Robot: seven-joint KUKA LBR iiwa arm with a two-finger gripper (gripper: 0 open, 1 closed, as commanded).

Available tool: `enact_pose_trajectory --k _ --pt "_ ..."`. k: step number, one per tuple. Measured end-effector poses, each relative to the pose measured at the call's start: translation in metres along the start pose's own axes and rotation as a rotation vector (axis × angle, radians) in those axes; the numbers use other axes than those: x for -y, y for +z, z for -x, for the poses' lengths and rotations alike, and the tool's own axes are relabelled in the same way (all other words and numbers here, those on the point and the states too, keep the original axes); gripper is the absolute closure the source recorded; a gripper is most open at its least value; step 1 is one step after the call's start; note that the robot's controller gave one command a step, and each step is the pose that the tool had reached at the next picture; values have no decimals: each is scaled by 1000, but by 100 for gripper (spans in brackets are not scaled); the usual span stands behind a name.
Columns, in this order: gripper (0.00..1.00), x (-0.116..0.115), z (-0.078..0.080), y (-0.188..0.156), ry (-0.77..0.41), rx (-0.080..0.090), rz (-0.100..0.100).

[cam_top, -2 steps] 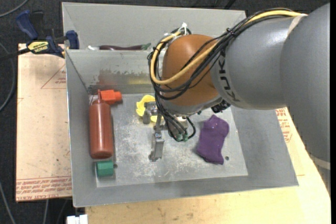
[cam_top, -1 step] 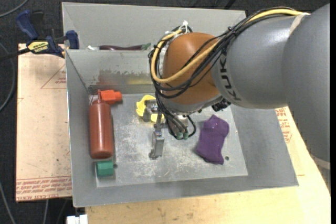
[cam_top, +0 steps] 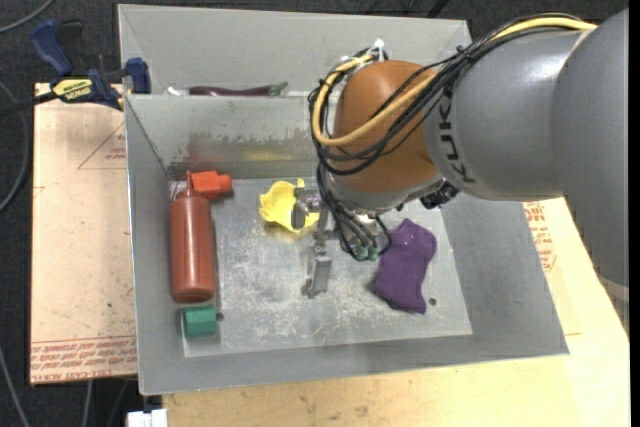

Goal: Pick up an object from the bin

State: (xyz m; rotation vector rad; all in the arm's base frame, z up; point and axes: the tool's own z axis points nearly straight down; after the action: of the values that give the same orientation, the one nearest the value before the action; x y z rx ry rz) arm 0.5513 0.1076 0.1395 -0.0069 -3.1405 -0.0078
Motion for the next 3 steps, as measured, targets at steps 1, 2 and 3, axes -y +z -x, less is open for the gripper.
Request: enact_pose_trajectory --k 1,2,3 --pt "0 37 24 -2 -68 -2 -7" --pt "0 31 52 8 -329 6 -3" --pt "0 22 67 42 -326 7 -4"
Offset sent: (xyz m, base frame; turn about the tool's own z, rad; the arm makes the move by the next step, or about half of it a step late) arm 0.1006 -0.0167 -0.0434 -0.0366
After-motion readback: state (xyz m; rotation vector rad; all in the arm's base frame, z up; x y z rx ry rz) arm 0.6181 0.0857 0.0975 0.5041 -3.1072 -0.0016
